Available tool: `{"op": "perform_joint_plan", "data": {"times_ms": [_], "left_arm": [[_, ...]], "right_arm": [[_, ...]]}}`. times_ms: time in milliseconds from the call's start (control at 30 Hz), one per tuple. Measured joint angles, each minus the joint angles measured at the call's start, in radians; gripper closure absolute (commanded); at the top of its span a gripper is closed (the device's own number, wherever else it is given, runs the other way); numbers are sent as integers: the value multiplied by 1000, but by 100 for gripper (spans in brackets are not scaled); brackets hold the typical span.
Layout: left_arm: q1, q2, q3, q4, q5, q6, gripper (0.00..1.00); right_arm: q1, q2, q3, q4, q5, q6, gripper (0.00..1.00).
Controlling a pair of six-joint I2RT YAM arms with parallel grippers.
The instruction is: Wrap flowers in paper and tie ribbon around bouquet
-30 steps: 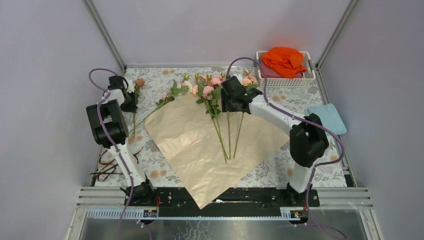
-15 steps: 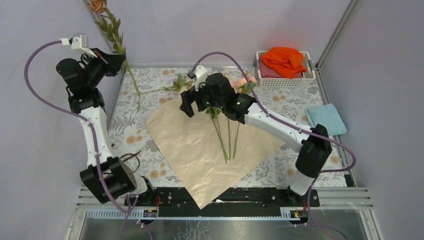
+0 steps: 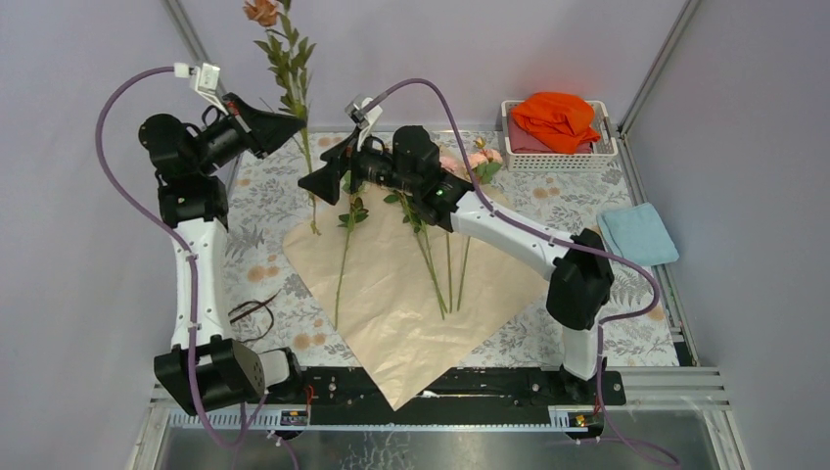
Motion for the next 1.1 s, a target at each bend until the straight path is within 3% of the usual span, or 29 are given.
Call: {"op": "perform_joint_plan", "data": {"times_ms": [67, 100, 167, 200, 233, 300, 333, 467, 600, 633, 667, 700, 733, 833, 900, 1000, 1100], "left_arm": [[-43, -2, -11, 0, 6, -16, 100], [-68, -2, -19, -1, 5, -18, 100], [-116, -1, -36, -19, -3, -15, 100], [-133, -1, -41, -31, -7, -11, 100], [-150, 0, -47, -42, -12, -3, 100], [-167, 2, -49, -63, -26, 16, 15], [-167, 3, -48, -82, -35, 35, 3], [-169, 10, -22, -250, -129, 174, 1], [-170, 26, -41, -385, -312, 340, 1], [-170, 31, -70, -401, -355, 375, 1], [-172, 40, -104, -418, -391, 404, 1], [-174, 55, -140, -436, -428, 430, 1], [-181, 74, -166, -449, -458, 448, 1], [-237, 169, -231, -499, -567, 501, 1], [-296, 247, -258, -528, -638, 536, 1], [-385, 344, -284, -560, -727, 580, 1], [-448, 415, -288, -567, -798, 610, 11]], "right_arm": [[0, 24, 13, 29, -4, 37, 17], [0, 37, 21, 42, -4, 56, 33], [0, 66, 45, 50, -3, 92, 87], [0, 76, 52, 48, 3, 101, 100], [0, 80, 58, 36, 11, 113, 100], [2, 80, 58, 2, 49, 134, 100], [2, 79, 57, -17, 77, 139, 100], [-24, 18, -30, -152, 197, 154, 100], [-109, -56, -146, -341, 267, 174, 98], [-116, -64, -171, -385, 285, 173, 93], [-154, -66, -191, -436, 307, 171, 77], [-172, -63, -206, -489, 330, 168, 54], [-185, -54, -216, -542, 349, 166, 40], [-198, -7, -219, -673, 390, 150, 19], [-198, 14, -221, -727, 415, 149, 11], [-198, 12, -248, -780, 467, 136, 7], [-199, -14, -281, -806, 531, 124, 6]]}}
